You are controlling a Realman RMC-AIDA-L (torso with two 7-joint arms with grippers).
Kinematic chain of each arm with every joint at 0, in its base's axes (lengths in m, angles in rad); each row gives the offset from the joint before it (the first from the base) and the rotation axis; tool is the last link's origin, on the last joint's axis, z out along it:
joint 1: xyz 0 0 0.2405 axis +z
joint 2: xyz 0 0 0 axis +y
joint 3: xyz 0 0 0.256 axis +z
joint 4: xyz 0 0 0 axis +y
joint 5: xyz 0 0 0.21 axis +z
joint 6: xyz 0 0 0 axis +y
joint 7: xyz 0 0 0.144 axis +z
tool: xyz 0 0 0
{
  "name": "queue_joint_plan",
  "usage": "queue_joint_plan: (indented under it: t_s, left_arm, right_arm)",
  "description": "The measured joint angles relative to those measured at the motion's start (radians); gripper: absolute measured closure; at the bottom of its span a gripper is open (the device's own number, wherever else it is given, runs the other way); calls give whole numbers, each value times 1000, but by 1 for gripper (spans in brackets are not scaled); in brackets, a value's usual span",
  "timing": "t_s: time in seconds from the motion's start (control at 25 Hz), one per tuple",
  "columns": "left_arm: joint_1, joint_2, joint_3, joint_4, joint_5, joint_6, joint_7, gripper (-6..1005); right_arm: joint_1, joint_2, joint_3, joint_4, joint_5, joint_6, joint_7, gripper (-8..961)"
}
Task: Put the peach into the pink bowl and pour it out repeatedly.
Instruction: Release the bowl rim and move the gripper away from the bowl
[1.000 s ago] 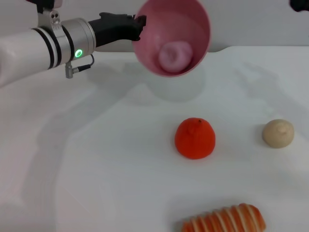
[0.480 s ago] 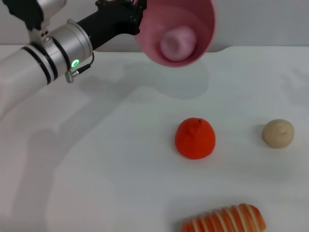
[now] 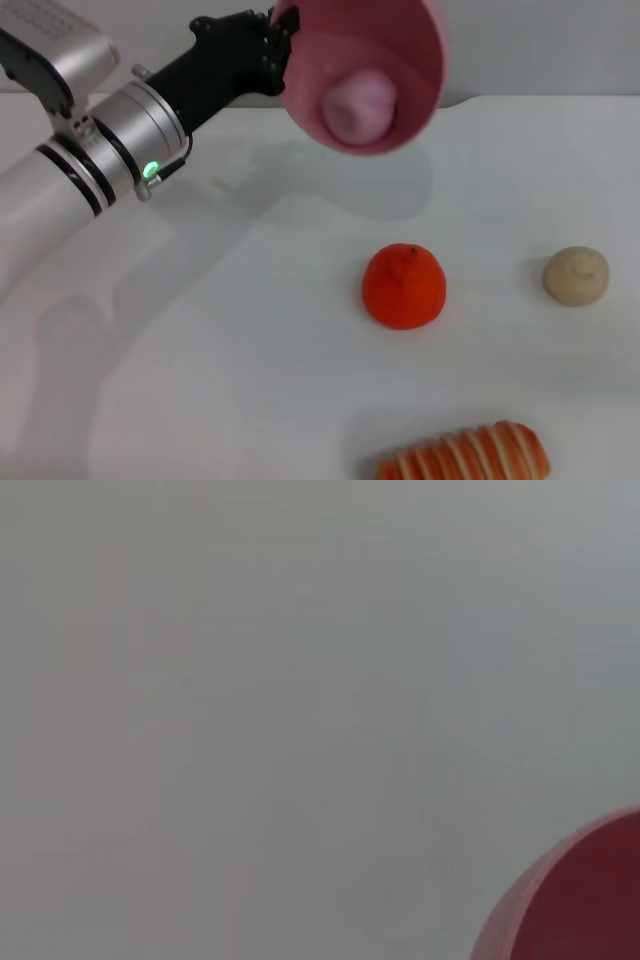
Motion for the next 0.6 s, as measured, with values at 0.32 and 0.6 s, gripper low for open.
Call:
queue_joint_plan:
  t_s: [0.32,0.6]
  left_arm:
    - [47,-1,139,4,-172,33,194,858]
    - [94,0,230,3,-309,77,378,857]
  right_arm:
    - [-5,-1,16,12,1,-1,5,571]
    - [-5,-2,16,15,1,-2,6,571]
